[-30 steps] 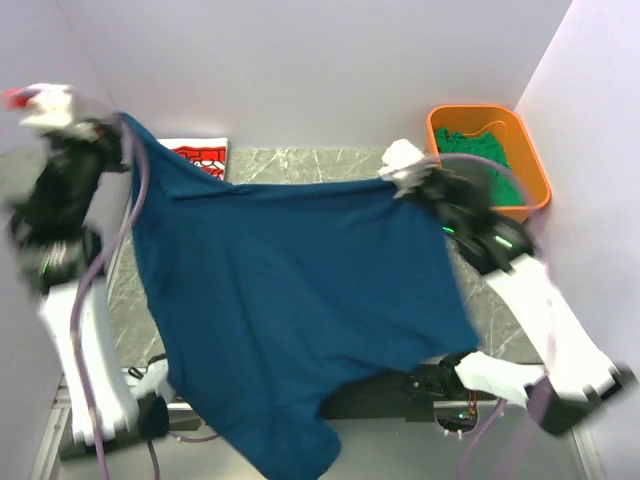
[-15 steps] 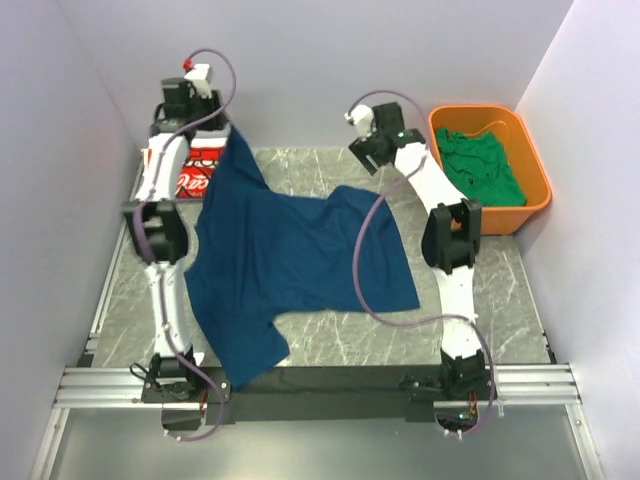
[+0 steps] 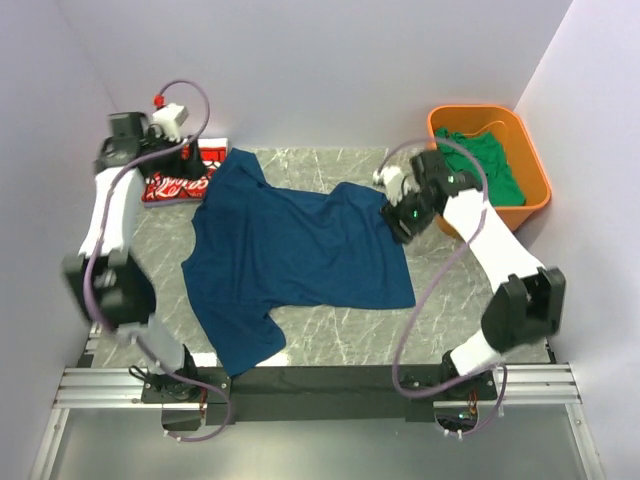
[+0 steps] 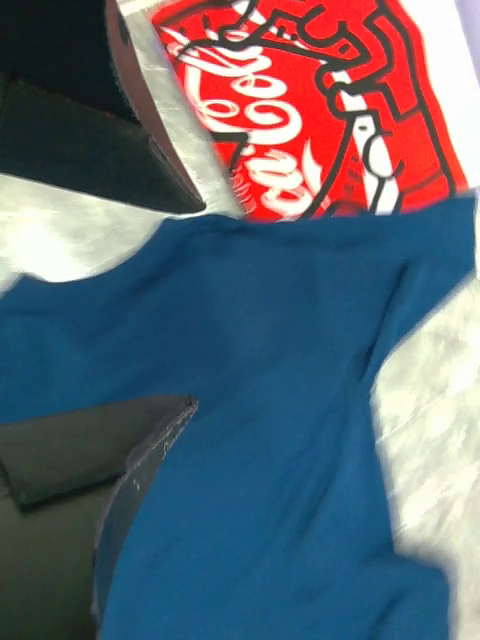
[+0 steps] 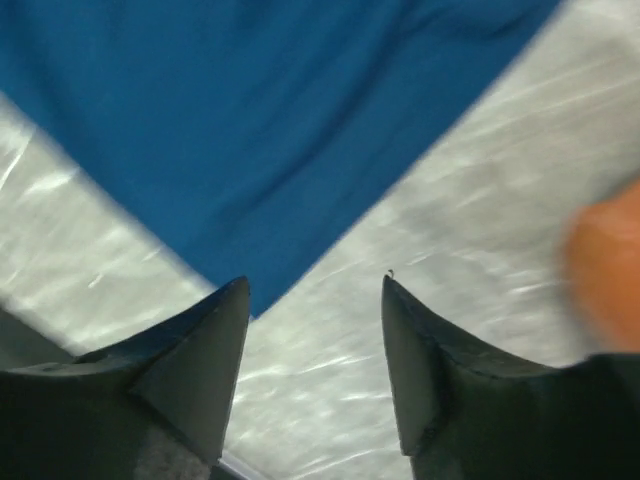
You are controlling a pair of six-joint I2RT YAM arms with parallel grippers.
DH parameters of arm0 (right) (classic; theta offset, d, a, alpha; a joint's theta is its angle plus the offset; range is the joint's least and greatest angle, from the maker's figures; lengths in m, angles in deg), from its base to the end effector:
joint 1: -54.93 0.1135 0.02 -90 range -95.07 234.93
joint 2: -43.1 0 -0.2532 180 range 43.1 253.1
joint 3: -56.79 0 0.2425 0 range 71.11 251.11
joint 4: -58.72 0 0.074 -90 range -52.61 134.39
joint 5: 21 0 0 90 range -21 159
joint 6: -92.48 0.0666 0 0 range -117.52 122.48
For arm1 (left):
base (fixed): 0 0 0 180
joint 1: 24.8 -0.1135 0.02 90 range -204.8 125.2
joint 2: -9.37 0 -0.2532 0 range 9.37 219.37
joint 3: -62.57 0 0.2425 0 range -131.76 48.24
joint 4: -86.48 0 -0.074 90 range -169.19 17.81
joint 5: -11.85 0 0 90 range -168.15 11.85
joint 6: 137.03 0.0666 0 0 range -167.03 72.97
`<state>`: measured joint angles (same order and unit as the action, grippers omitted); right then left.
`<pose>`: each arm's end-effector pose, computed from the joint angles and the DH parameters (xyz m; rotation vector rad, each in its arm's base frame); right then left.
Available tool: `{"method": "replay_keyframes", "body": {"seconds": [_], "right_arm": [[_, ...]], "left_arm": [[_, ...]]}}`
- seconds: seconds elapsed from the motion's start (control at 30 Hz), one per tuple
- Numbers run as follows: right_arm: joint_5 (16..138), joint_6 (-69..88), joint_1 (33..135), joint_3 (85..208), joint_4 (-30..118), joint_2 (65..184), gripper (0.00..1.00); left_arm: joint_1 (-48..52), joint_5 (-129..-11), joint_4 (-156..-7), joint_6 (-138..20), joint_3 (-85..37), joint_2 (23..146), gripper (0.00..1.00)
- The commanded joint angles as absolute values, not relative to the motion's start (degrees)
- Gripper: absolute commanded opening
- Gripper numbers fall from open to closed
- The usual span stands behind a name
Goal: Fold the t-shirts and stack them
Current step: Flatten the tshirt out
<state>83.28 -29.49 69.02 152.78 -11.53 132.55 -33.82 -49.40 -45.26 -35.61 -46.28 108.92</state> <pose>0.3062 0.0938 0.2701 -1.1048 2.4013 0.2311 0.4043 0.0317 0.3191 0.3096 2.1550 -0.3620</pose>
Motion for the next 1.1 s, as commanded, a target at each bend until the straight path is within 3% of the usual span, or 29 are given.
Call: {"method": "replay_keyframes", "body": {"seconds": [0.0,0.03,0.23,0.33,0.4,0.53,0.83,0.87,0.97,1.0,1.07], "right_arm": [[85.35,-28.03,70.22,143.39,-13.71,129.86,0.59],[85.61,-27.76,70.23,141.97,-14.14,129.41,0.53],[82.54,-22.23,70.14,131.24,-11.07,124.05,0.48],[80.87,-21.26,69.96,126.94,-9.67,123.60,0.51],[78.76,-20.38,69.62,126.57,-7.91,124.92,0.58],[79.19,-20.37,69.70,126.75,-8.60,129.74,0.62],[81.48,-20.73,69.87,127.89,-9.93,137.05,0.54],[81.92,-20.73,69.79,127.89,-9.84,137.75,0.51],[82.97,-20.99,69.87,128.76,-10.45,139.59,0.30],[84.45,-21.08,69.87,129.21,-11.06,139.69,0.16],[85.78,-21.25,69.87,130.78,-13.16,138.73,0.00]], "left_arm": [[-33.59,-38.16,-26.84,-18.76,-37.93,100.26,0.75],[-33.50,-38.77,-24.55,-16.38,-35.71,97.72,0.73],[-33.42,-46.32,-19.69,-4.69,-15.41,86.56,0.71],[-33.15,-47.48,-18.55,-2.13,-8.46,83.48,0.73],[-32.19,-49.76,-19.76,-0.80,-4.34,82.59,0.75],[-29.03,-55.03,-23.63,-0.63,0.25,82.40,0.77],[-25.25,-55.83,-23.03,7.10,3.68,83.11,0.76],[-25.24,-55.57,-23.20,7.63,4.12,82.94,0.76],[-21.12,-58.36,-26.18,7.72,7.09,82.93,0.73],[-20.41,-59.33,-28.45,7.81,7.72,83.11,0.71],[-20.05,-60.83,-30.32,7.72,8.78,84.51,0.65]]}}
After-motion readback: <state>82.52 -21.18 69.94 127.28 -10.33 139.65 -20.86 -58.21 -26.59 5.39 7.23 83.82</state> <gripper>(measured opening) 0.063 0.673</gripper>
